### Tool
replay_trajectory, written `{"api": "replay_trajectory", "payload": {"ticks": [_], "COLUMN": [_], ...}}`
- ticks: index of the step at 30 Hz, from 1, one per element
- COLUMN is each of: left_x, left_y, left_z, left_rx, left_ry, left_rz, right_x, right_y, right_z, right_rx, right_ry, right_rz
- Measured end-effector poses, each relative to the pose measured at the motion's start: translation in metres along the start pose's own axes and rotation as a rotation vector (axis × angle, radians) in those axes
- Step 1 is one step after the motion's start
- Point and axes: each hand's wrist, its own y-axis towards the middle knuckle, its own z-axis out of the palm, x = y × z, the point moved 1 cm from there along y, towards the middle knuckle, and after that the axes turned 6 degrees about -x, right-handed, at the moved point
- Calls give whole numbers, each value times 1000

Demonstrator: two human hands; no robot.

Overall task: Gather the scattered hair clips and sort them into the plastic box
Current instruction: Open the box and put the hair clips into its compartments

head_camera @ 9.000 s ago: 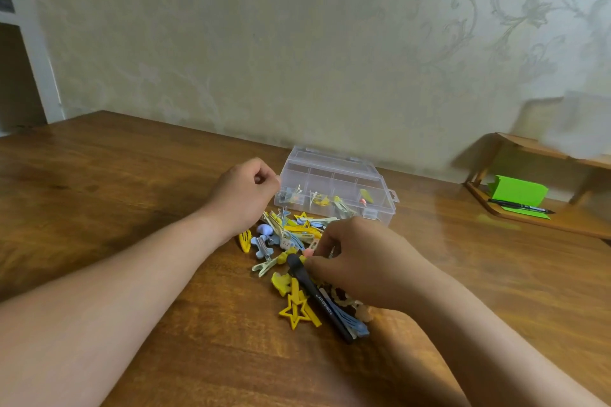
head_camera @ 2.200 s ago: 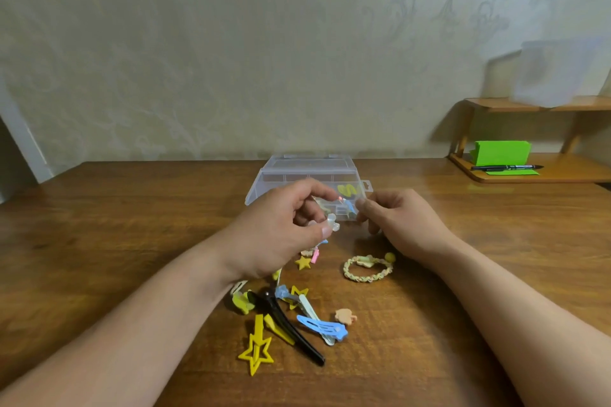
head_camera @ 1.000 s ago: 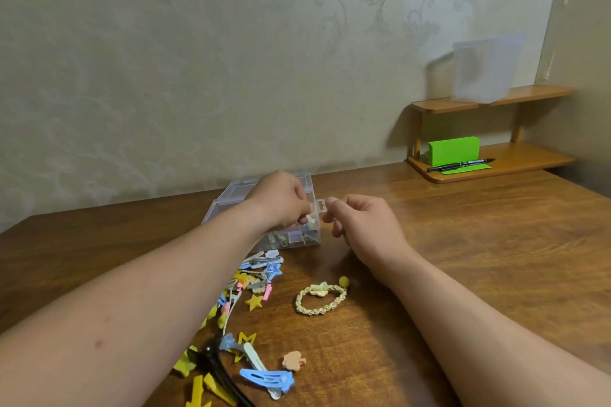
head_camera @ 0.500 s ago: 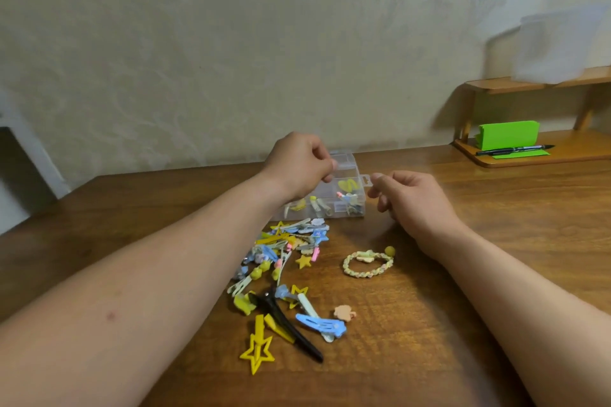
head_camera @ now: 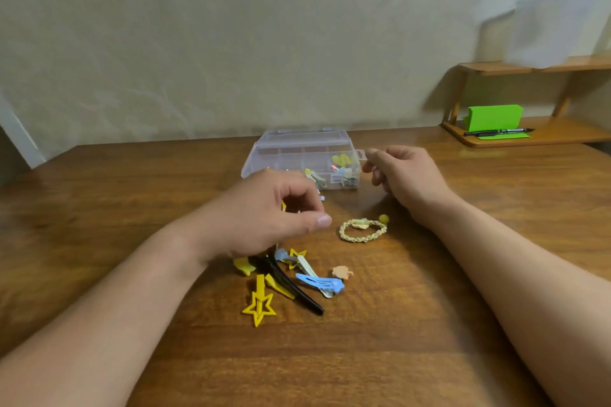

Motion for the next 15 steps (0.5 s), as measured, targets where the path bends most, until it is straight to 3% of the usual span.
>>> {"api": "replay_trajectory", "payload": {"ticks": [7, 12, 15], "left_x": [-17, -23, -24], "left_y": [-10, -11, -9], "left_z": [11, 23, 29], "left_rx": [281, 356, 314], "left_ry": [241, 297, 344], "left_rz": [63, 73, 82], "right_x": [0, -2, -3], "right_y": [2, 4, 5], "right_z": [1, 2, 4], "right_rx": [14, 5, 0], "right_ry": [-32, -28, -38], "right_rz": [-13, -20, -21]}}
